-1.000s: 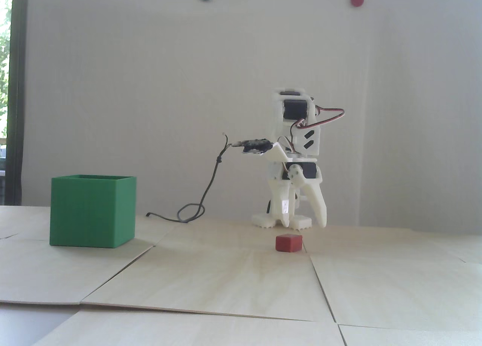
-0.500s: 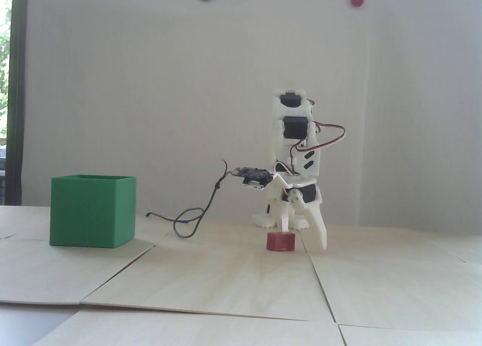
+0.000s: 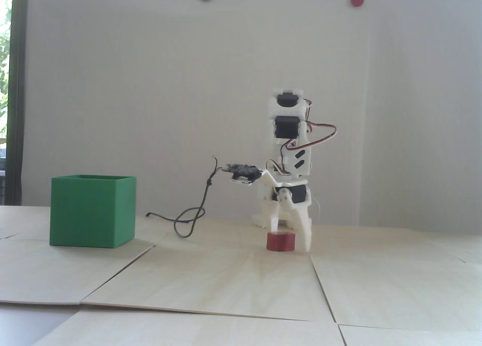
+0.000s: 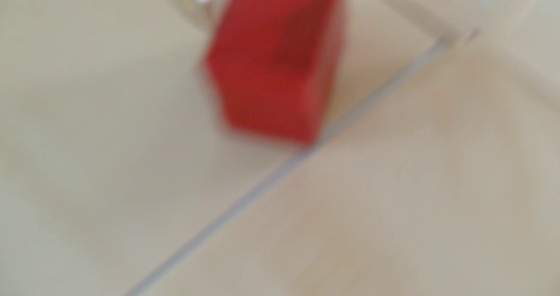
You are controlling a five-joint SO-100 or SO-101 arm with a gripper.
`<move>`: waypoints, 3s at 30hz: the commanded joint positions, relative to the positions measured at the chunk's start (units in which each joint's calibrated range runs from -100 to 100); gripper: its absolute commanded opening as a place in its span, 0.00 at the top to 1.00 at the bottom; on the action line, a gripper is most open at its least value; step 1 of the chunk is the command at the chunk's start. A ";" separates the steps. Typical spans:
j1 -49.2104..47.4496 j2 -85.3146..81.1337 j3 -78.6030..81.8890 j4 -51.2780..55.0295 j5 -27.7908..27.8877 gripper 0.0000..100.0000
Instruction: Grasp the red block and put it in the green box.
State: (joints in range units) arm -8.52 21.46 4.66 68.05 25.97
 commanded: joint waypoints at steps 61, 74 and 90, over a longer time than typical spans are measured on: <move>7.36 -32.63 -7.49 24.36 -5.98 0.98; 31.88 -47.08 -6.78 11.37 -0.83 0.97; 47.48 -37.84 3.60 -16.79 1.00 0.98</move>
State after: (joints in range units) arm 38.33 -20.63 9.85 58.40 26.84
